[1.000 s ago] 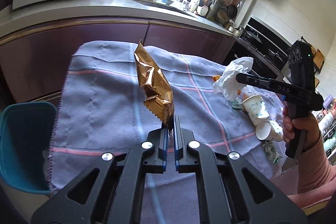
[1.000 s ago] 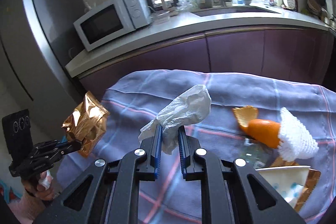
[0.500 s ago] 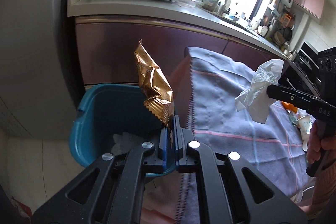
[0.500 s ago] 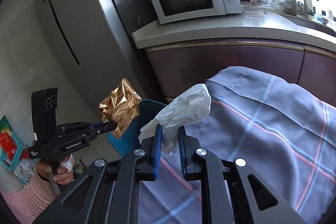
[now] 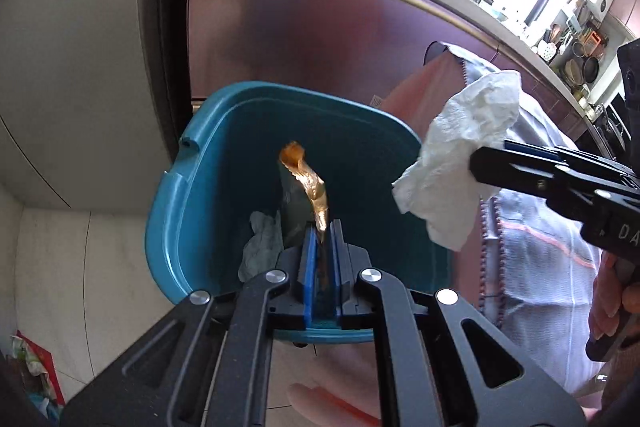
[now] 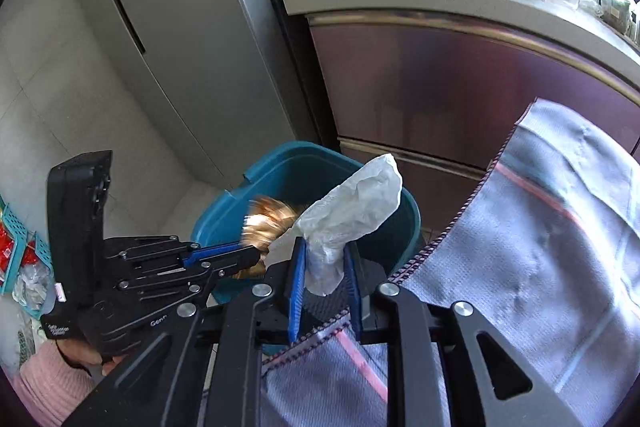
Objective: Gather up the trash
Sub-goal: 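Drop the gold wrapper into the teal bin with the left gripper while the right drops the tissue, then grasp a white paper cup with the left gripper while the right grasps another cup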
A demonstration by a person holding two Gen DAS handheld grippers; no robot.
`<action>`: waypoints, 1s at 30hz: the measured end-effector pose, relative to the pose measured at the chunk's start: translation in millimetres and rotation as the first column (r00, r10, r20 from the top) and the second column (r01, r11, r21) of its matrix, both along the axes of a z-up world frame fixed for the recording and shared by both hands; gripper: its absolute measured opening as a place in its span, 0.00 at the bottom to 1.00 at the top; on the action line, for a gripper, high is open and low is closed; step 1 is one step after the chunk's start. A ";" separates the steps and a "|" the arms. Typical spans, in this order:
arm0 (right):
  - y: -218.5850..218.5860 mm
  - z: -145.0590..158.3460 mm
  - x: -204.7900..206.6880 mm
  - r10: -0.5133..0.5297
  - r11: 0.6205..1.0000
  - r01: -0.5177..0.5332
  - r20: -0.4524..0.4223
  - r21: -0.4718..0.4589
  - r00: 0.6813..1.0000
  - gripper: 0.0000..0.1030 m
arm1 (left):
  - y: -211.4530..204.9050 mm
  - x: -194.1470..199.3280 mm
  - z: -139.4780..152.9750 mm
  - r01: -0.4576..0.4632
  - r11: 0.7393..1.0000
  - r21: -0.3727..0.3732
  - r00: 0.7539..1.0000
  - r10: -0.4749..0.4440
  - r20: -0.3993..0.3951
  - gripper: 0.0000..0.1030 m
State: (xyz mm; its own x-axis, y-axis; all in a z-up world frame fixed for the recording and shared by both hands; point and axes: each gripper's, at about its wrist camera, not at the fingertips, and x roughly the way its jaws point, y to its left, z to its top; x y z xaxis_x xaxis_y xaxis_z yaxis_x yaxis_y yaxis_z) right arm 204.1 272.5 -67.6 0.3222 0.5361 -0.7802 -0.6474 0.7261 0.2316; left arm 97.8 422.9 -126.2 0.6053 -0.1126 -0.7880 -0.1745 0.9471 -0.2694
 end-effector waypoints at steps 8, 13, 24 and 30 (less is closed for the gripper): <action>-4.1 -18.4 8.1 -0.027 0.999 0.026 -0.067 -0.020 0.997 0.28 | 3.8 0.3 -7.8 -0.031 0.999 -0.013 1.000 0.031 -0.001 0.25; -25.1 -8.4 -2.9 -0.030 0.999 0.031 -0.053 0.009 0.998 0.32 | -0.7 -9.3 5.7 -0.037 0.999 -0.022 0.998 0.038 0.046 0.32; -125.4 39.5 -52.2 -0.072 0.993 0.067 0.048 0.098 0.996 0.43 | -51.9 -30.8 75.5 0.112 0.994 0.003 0.964 -0.110 0.241 0.50; -200.1 68.5 -86.0 -0.179 0.979 0.162 0.144 0.121 0.973 0.48 | -125.5 -29.8 109.0 0.296 0.955 0.014 0.899 -0.283 0.333 0.60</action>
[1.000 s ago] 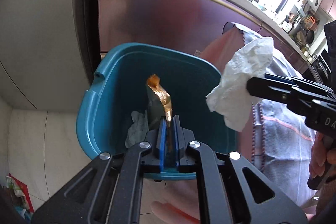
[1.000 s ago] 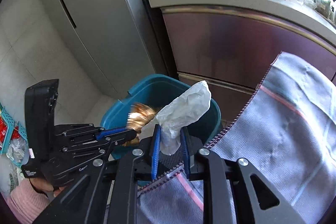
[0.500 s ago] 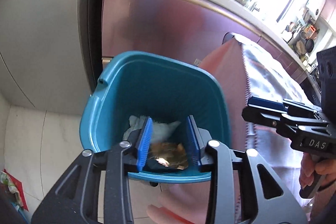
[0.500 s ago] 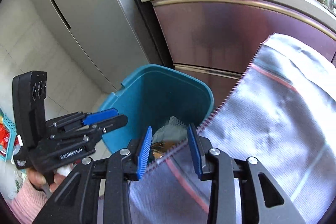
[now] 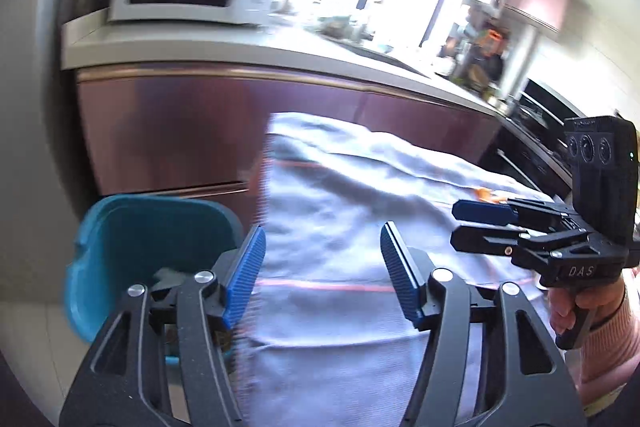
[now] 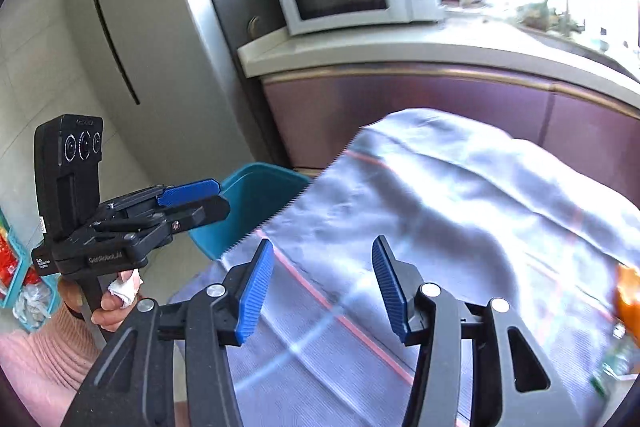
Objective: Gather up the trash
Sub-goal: 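Grasp a white paper cup with the left gripper while the right grasps another cup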
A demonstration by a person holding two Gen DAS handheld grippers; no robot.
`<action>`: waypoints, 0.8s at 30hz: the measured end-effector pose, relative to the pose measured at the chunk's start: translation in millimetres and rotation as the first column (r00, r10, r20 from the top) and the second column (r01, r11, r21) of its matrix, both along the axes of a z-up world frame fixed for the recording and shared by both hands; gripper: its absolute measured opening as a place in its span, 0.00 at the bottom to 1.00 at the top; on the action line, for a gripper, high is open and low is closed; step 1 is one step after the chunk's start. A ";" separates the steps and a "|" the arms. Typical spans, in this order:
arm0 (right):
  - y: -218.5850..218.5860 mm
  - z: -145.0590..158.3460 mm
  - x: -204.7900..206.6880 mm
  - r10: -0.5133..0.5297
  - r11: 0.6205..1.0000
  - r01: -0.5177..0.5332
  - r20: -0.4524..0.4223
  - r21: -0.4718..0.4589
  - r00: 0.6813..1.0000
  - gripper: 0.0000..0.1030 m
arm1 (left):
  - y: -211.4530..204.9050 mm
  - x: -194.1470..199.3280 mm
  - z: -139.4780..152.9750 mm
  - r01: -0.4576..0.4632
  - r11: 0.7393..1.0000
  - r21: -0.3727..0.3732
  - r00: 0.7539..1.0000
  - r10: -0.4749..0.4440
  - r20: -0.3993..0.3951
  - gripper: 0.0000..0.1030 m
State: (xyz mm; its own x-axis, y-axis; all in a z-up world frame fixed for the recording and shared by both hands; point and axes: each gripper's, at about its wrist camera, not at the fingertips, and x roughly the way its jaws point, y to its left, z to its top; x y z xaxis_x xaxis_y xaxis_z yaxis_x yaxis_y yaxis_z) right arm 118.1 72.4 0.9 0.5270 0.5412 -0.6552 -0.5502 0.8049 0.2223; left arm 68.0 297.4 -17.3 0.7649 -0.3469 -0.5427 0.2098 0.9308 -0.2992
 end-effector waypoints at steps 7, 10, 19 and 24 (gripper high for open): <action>-107.2 12.0 -32.8 -0.245 0.969 0.245 0.045 0.010 0.968 0.51 | -106.4 5.8 5.4 0.236 0.972 -0.012 0.972 -0.236 0.008 0.64; -160.4 10.2 -51.5 -0.373 0.928 0.372 0.035 0.031 0.927 0.51 | -151.5 2.4 1.9 0.323 0.946 -0.029 0.946 -0.323 -0.010 0.64; -272.5 -22.7 -77.1 -0.595 0.799 0.597 -0.052 0.068 0.802 0.51 | -264.8 -13.2 -12.9 0.543 0.836 -0.082 0.835 -0.548 -0.045 0.64; -286.4 -44.7 -72.1 -0.589 0.796 0.599 -0.111 0.087 0.800 0.51 | -315.0 -18.5 -25.9 0.627 0.773 -0.097 0.769 -0.634 -0.085 0.63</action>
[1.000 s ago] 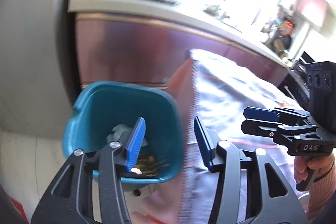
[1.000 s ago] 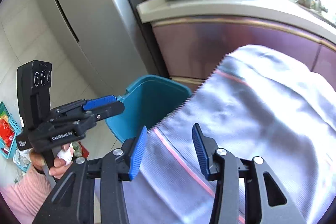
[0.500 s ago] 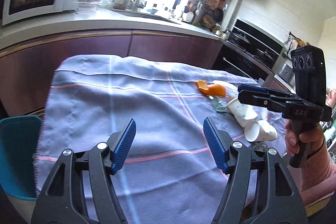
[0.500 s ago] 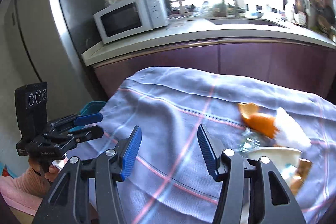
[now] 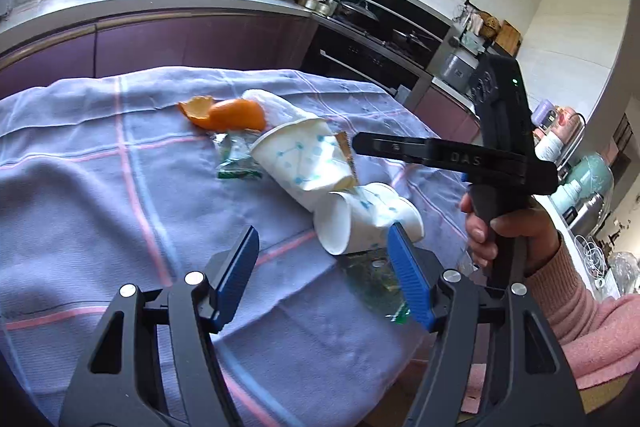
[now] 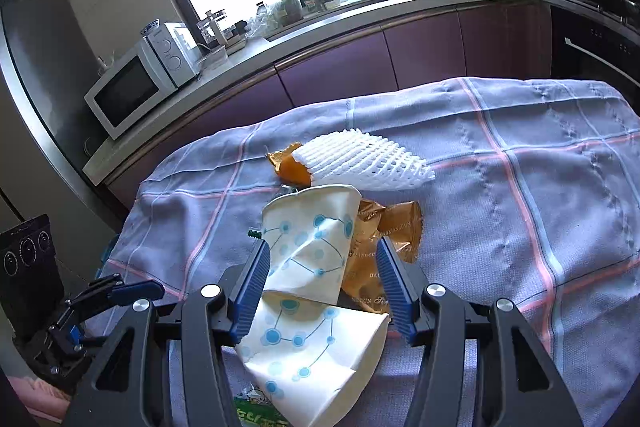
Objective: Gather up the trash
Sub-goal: 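Grasp a white paper cup with the left gripper while the right grasps another cup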
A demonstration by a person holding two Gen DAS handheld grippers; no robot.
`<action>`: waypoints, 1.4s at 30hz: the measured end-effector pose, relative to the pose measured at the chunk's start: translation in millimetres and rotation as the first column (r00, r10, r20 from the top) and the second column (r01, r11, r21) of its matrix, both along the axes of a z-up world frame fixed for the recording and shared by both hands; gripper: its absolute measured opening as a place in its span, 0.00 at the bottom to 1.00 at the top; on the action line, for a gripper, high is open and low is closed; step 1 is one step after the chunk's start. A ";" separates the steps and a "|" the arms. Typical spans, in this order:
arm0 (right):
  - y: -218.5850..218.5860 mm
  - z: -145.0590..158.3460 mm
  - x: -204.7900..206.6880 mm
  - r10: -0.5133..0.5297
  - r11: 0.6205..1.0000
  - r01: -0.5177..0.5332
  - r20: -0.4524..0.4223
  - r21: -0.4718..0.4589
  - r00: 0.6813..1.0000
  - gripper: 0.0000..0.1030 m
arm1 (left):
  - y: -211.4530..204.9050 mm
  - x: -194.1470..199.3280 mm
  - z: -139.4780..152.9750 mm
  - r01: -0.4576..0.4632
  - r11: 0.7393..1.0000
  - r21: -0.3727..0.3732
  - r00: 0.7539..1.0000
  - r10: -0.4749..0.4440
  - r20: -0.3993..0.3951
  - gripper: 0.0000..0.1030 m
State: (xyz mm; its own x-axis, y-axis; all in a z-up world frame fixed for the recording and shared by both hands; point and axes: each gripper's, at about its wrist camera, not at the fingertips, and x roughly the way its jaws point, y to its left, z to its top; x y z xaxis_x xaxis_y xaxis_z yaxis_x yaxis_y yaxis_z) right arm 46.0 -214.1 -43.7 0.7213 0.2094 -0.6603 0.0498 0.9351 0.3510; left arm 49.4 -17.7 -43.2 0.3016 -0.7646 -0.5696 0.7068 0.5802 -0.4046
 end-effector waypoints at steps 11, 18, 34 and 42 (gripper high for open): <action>-2.9 -14.8 19.2 0.051 0.994 -0.049 -0.015 0.097 0.999 0.51 | -74.3 13.2 -30.3 0.100 0.994 0.042 0.988 -0.094 -0.121 0.43; -5.1 -25.1 29.1 0.071 0.985 -0.065 -0.032 0.157 0.997 0.43 | -90.3 20.8 -39.0 0.111 0.993 0.049 0.983 -0.102 -0.154 0.22; 1.6 -15.3 26.3 0.095 0.977 -0.099 0.027 0.190 0.995 0.26 | -62.1 12.0 -19.6 0.116 0.993 0.001 0.987 -0.115 -0.113 0.01; 0.1 -6.2 25.3 0.074 0.975 -0.085 0.064 0.203 0.995 0.26 | -26.7 15.6 -7.0 0.062 0.997 -0.037 0.993 -0.065 -0.095 0.00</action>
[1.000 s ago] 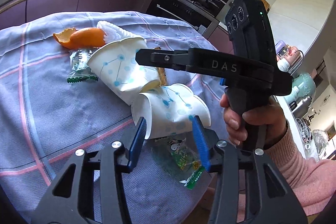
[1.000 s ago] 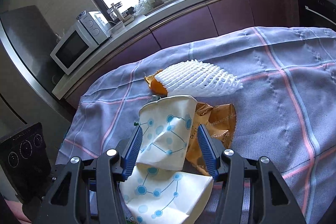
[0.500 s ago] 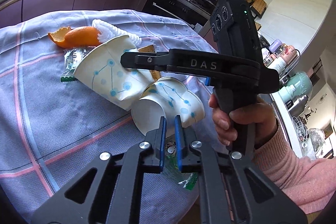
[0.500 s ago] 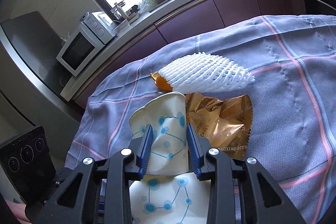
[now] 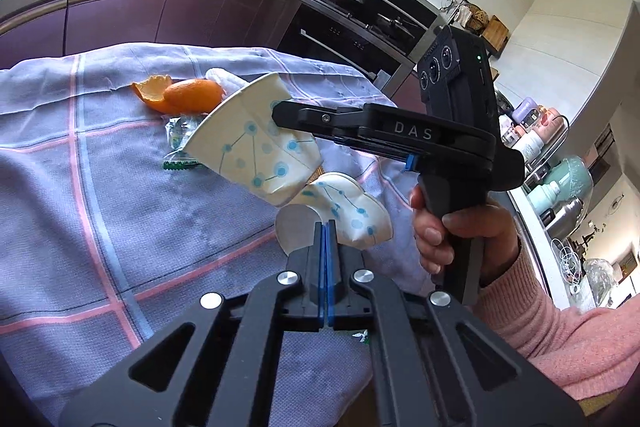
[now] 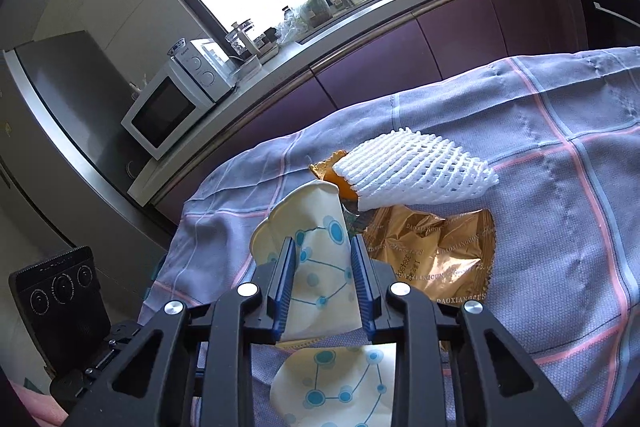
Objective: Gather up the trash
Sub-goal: 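Grasp a white paper cup with the left gripper while the right grasps another cup, then carry both paper cups to the teal bin and open both grippers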
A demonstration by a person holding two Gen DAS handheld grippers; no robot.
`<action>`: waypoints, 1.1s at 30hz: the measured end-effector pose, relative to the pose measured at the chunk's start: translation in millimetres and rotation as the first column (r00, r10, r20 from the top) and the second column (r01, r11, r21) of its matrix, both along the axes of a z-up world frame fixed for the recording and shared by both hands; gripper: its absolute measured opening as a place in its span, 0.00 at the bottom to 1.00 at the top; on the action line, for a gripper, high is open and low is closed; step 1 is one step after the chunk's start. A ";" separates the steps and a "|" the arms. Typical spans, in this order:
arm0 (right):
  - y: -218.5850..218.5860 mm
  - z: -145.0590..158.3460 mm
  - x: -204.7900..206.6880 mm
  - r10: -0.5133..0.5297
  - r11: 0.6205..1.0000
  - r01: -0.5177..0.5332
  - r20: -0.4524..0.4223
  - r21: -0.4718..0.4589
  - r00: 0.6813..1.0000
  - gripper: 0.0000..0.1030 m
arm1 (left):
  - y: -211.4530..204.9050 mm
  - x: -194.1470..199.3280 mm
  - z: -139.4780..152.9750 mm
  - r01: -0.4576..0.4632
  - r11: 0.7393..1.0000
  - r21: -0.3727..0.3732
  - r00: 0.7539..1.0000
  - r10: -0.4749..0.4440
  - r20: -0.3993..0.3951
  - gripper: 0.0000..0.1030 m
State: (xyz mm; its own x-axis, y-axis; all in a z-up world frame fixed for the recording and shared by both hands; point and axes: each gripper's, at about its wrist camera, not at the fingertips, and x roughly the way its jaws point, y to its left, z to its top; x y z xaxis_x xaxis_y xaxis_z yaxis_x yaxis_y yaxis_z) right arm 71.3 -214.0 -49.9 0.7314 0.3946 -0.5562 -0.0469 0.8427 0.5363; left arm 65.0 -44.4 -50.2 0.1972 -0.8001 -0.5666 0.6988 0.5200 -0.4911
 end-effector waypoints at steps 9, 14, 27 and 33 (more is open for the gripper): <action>-13.7 2.9 -7.3 -0.051 0.998 0.050 0.020 0.026 0.999 0.26 | -24.9 -10.1 1.0 0.047 0.998 0.029 0.999 -0.048 0.007 0.36; -15.6 -3.9 -6.4 -0.053 0.998 0.053 0.009 0.041 0.999 0.26 | -43.7 -1.9 -12.5 0.051 0.997 0.066 0.998 -0.047 -0.048 0.29; -17.3 -0.2 -9.6 -0.057 0.995 0.053 0.040 0.082 0.998 0.25 | -14.7 1.0 -1.9 0.002 1.000 -0.003 0.997 -0.002 -0.074 0.04; 1.1 9.9 -1.5 -0.025 0.997 0.020 0.058 0.078 0.998 0.25 | 31.5 -6.1 15.7 -0.057 0.998 -0.030 0.998 0.056 -0.040 0.03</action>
State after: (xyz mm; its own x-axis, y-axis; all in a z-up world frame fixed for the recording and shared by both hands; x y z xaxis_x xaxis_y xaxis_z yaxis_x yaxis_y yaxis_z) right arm 69.8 -212.9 -40.0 0.7712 0.4176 -0.4804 -0.0618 0.8002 0.5965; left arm 58.9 -12.9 -34.5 0.2212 -0.8056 -0.5496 0.6486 0.5423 -0.5340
